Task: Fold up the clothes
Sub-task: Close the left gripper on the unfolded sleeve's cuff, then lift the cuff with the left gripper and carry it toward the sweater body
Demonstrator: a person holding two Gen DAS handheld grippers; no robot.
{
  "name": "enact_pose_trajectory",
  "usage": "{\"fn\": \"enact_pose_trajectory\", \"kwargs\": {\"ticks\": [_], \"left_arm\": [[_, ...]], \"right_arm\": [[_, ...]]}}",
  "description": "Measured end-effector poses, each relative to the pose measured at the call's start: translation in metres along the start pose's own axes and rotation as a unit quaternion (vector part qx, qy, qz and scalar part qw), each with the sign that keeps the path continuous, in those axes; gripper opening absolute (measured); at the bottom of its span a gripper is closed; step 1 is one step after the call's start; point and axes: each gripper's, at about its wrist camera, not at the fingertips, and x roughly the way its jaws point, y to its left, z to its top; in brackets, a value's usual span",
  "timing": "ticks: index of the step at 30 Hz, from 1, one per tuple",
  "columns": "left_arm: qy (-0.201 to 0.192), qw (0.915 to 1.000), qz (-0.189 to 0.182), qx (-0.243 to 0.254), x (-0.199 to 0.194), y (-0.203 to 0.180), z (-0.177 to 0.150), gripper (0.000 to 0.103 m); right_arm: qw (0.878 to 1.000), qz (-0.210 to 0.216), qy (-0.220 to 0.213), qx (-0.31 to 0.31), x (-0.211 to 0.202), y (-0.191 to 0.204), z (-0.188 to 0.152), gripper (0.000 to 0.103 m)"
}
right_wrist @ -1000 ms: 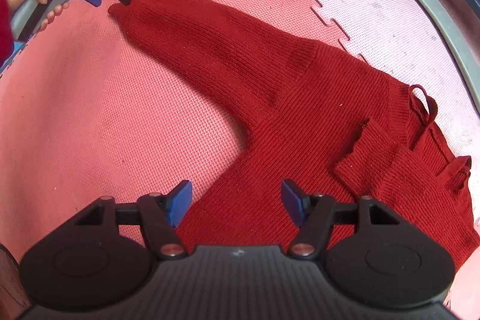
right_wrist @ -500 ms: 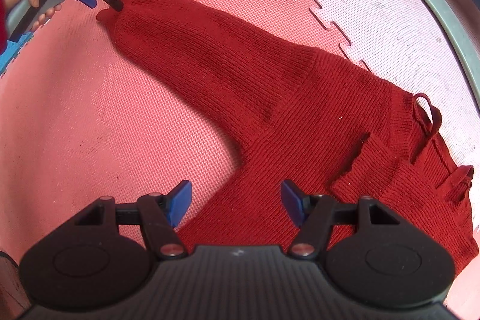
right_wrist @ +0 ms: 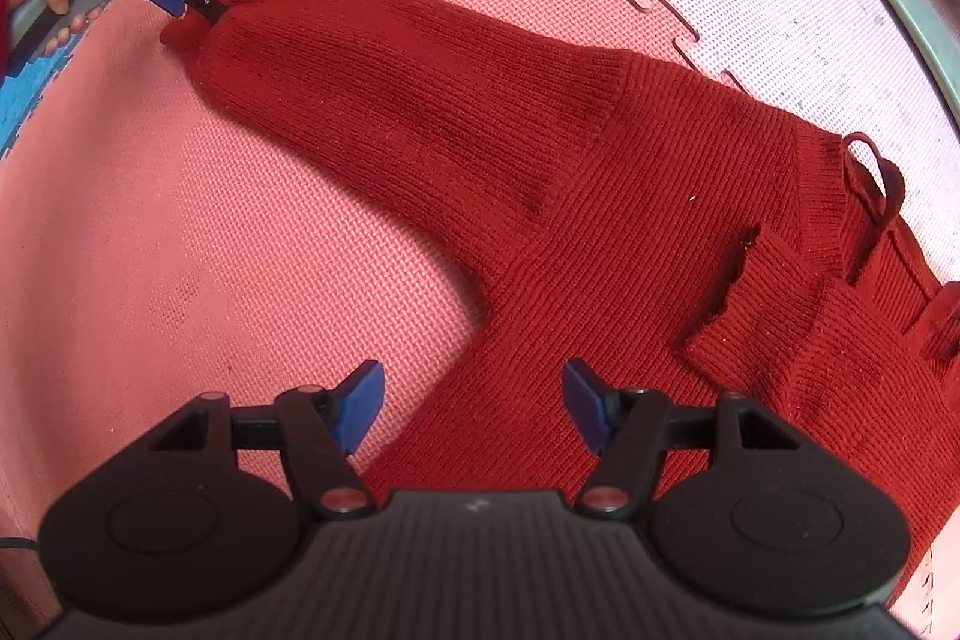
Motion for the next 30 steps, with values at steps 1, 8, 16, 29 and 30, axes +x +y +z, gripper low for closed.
{"fn": "enact_pose_trajectory", "kwargs": {"ticks": [1,8,16,29,30], "left_arm": [[0.001,0.9999,-0.015,-0.002,-0.001,-0.005,-0.001,0.012],[0.021,0.9992,0.033,-0.011,0.004,-0.032,-0.007,0.01],[0.028,0.9952,0.092,-0.019,-0.017,-0.078,-0.026,0.01],[0.003,0.9936,0.107,0.036,-0.113,-0.173,-0.032,0.01],[0.0,0.9935,0.106,0.042,-0.119,-0.184,-0.034,0.01]], "right_arm": [[1.0,0.002,0.0,0.005,0.0,-0.001,-0.001,0.065],[1.0,0.01,-0.007,0.0,-0.008,-0.013,-0.014,0.065],[0.999,0.021,-0.035,0.014,-0.037,-0.081,-0.05,0.065],[0.993,0.06,-0.084,0.064,-0.072,-0.127,-0.1,0.065],[0.992,0.062,-0.089,0.065,-0.074,-0.13,-0.104,0.065]]}}
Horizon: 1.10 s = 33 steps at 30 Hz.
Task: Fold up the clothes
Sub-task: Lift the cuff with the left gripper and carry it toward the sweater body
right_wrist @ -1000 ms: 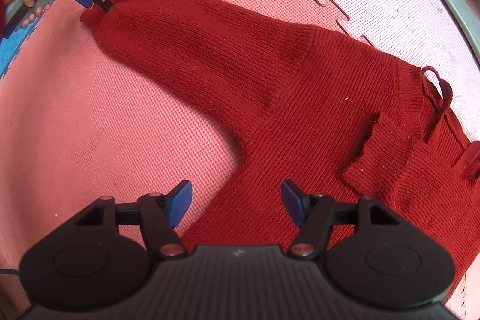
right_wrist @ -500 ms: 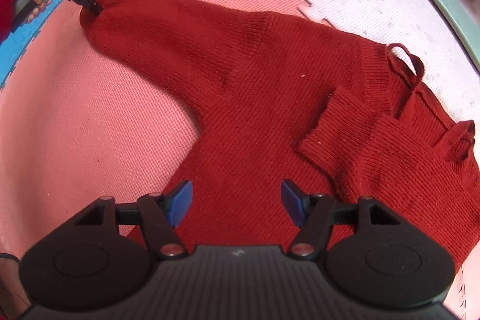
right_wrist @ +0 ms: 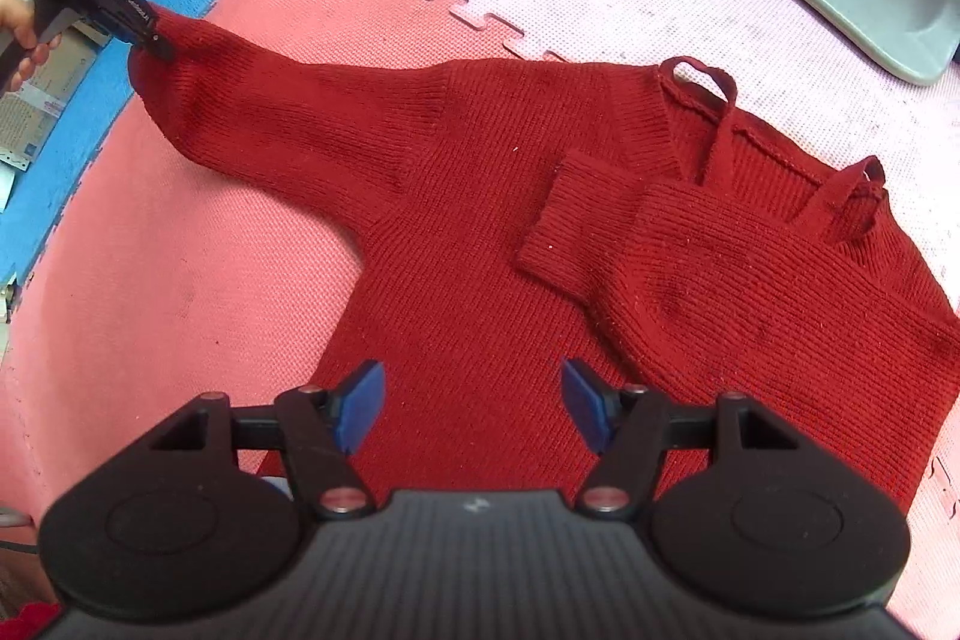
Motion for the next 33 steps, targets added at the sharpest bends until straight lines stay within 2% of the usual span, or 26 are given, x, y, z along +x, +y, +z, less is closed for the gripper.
{"fn": "enact_pose_trajectory", "kwargs": {"ticks": [19,25,33], "left_arm": [[-0.054,0.9926,-0.022,0.106,-0.148,-0.19,0.003,0.01],[-0.066,0.9868,-0.034,0.144,-0.195,-0.26,0.009,0.01],[-0.067,0.9748,-0.058,0.205,-0.227,-0.358,0.006,0.01]], "right_arm": [[0.996,0.02,-0.072,0.052,-0.05,-0.059,-0.087,0.065],[0.993,0.024,-0.09,0.067,-0.058,-0.078,-0.108,0.066],[0.988,0.03,-0.118,0.092,-0.069,-0.097,-0.128,0.067]]}}
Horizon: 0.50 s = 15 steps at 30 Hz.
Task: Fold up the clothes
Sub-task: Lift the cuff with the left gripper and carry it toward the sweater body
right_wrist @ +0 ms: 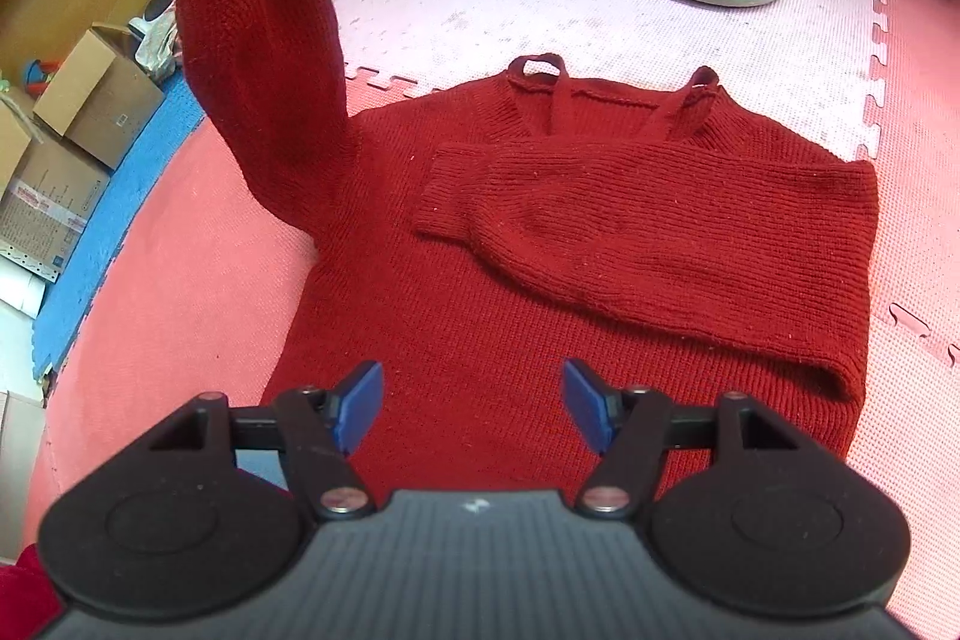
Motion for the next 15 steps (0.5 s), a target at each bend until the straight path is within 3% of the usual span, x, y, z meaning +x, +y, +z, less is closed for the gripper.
{"fn": "enact_pose_trajectory", "kwargs": {"ticks": [7,15], "left_arm": [[0.007,0.9984,-0.03,0.048,0.01,-0.07,0.02,0.01],[0.021,0.9933,-0.075,0.085,0.066,-0.145,0.04,0.01]], "right_arm": [[1.0,0.001,-0.006,0.017,-0.006,-0.014,-0.011,0.067],[0.999,0.0,-0.007,0.035,-0.008,-0.027,-0.021,0.068]]}}
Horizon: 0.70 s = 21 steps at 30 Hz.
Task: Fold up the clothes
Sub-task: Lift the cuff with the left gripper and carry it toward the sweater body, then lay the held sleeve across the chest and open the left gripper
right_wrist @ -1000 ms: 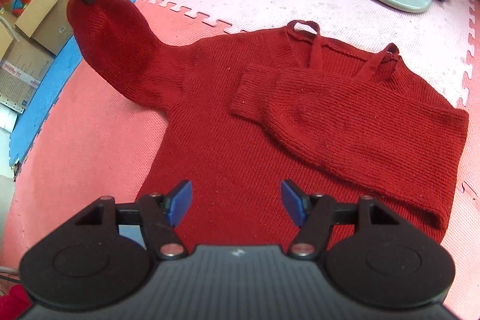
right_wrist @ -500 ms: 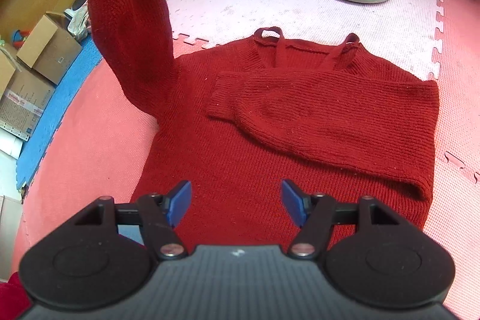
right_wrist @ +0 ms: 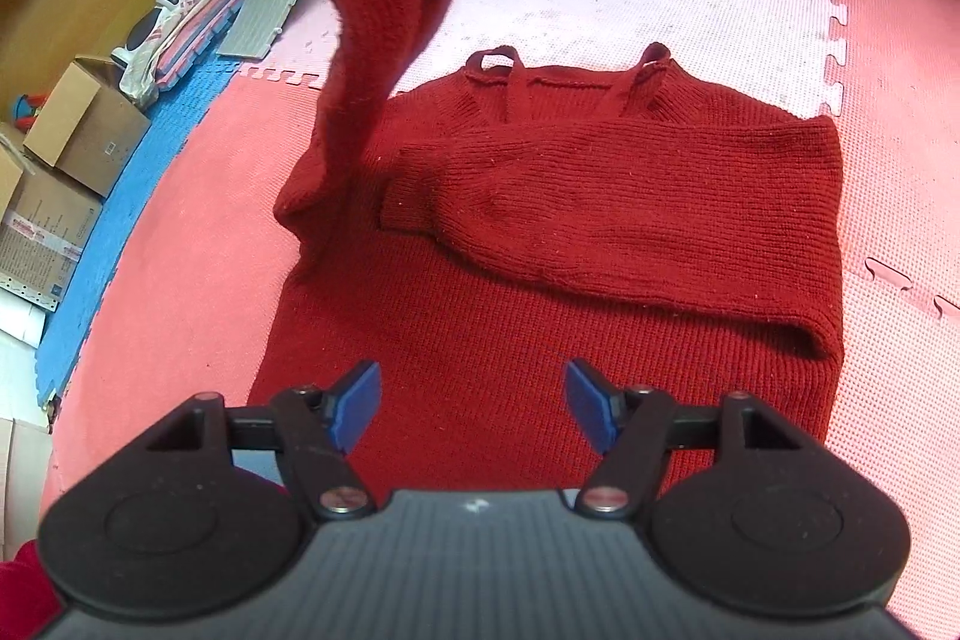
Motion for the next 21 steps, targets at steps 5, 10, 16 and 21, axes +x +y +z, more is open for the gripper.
{"fn": "enact_pose_trajectory", "kwargs": {"ticks": [5,10,16,21], "left_arm": [[0.013,0.9998,-0.011,0.014,0.045,-0.033,0.019,0.01],[0.03,0.9989,-0.029,0.023,0.084,-0.059,0.031,0.01],[0.051,0.9967,-0.042,0.047,0.115,-0.086,0.037,0.01],[0.067,0.9957,-0.035,0.054,0.147,-0.102,0.044,0.01]], "right_arm": [[1.0,-0.002,0.004,0.011,0.001,-0.007,-0.002,0.069],[1.0,-0.001,0.009,0.012,0.004,-0.009,-0.003,0.07],[1.0,0.0,0.015,0.018,0.008,-0.011,-0.004,0.07],[1.0,-0.001,0.017,0.022,0.011,-0.014,-0.005,0.071]]}}
